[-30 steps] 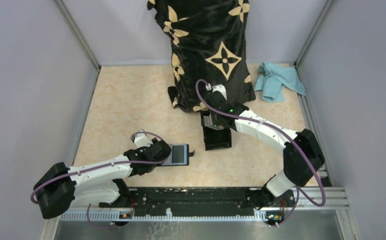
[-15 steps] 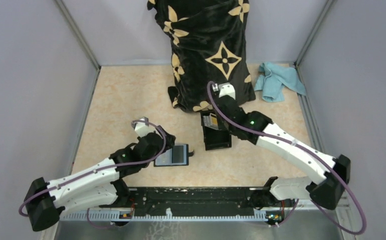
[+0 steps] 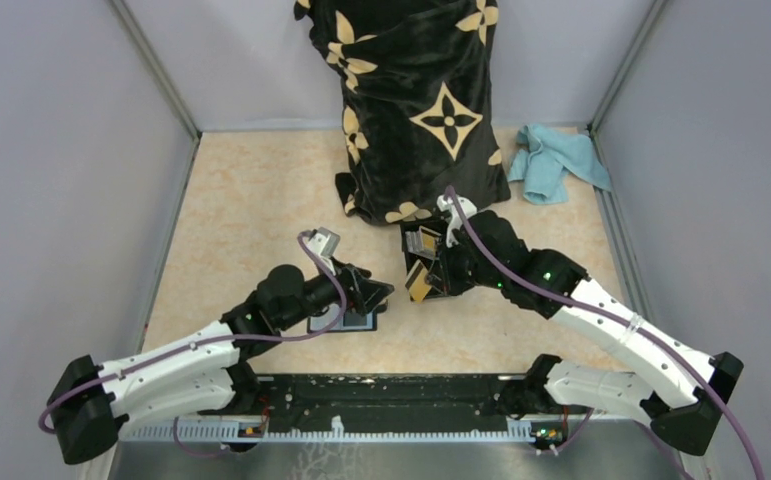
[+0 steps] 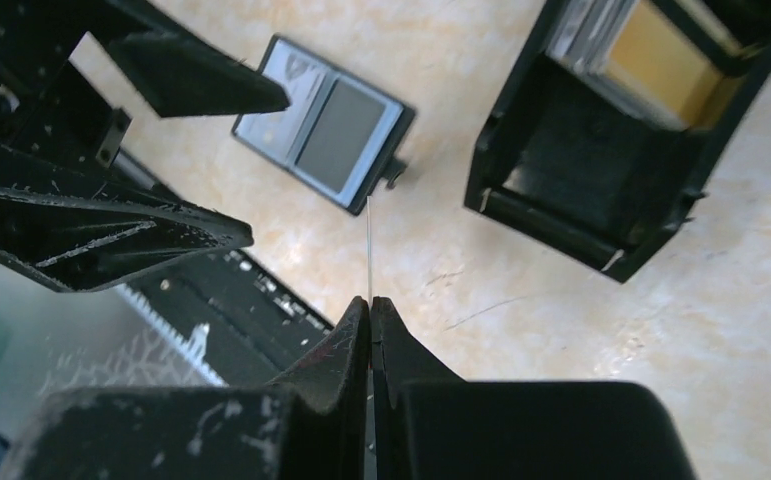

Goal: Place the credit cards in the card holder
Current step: Pick up the credit card from the storage box.

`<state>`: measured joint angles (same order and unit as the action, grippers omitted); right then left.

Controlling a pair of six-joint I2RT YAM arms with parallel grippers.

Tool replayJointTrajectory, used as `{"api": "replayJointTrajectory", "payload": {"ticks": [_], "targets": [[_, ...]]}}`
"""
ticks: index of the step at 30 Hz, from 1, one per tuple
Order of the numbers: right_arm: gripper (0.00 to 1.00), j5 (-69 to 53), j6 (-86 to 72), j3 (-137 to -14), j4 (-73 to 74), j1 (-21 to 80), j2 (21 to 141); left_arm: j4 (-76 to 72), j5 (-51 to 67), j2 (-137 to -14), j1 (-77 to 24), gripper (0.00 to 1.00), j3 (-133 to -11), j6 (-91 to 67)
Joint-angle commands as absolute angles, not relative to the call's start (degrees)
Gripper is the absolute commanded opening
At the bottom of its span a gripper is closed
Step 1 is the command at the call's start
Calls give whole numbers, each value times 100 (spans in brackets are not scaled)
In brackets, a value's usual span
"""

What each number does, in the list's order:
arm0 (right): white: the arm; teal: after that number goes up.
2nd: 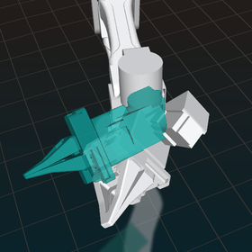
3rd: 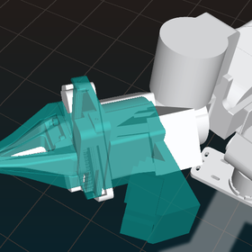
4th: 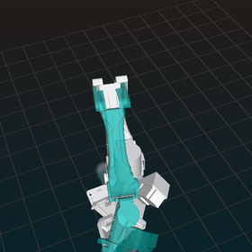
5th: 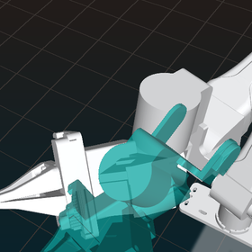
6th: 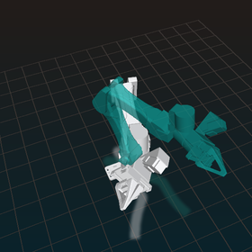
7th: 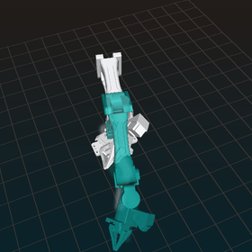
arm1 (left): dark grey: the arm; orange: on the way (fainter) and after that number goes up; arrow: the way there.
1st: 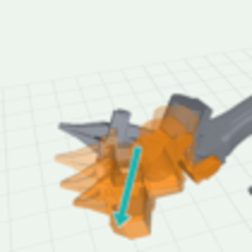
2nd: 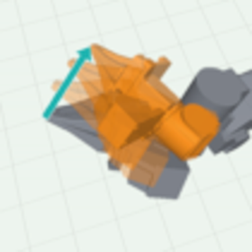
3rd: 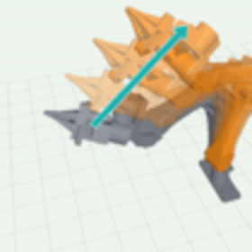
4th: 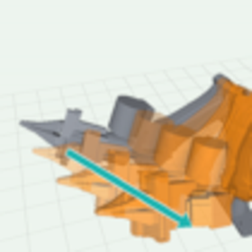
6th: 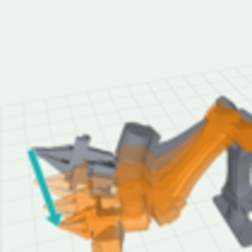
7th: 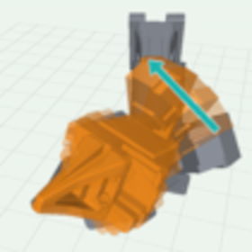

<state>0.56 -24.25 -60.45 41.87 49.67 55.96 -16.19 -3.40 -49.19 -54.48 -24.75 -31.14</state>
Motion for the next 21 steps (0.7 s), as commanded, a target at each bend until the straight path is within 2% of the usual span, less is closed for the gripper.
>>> {"api": "replayJointTrajectory", "payload": {"ticks": [1, 12, 21], "targets": [[0, -998, -2628, -5779, 3710, 5000, 5291, -2340, 1010, -5155, -5417, 87, -2736, -2524], [0, -1770, -2790, -5355, 3259, 4990, 5156, -2159, 2296, -5617, -5294, 86, -2957, -2410], [0, -2482, -2786, -5074, 2937, 4680, 5229, -2500, 3275, -5851, -4960, 76, -2881, -2639]]}}
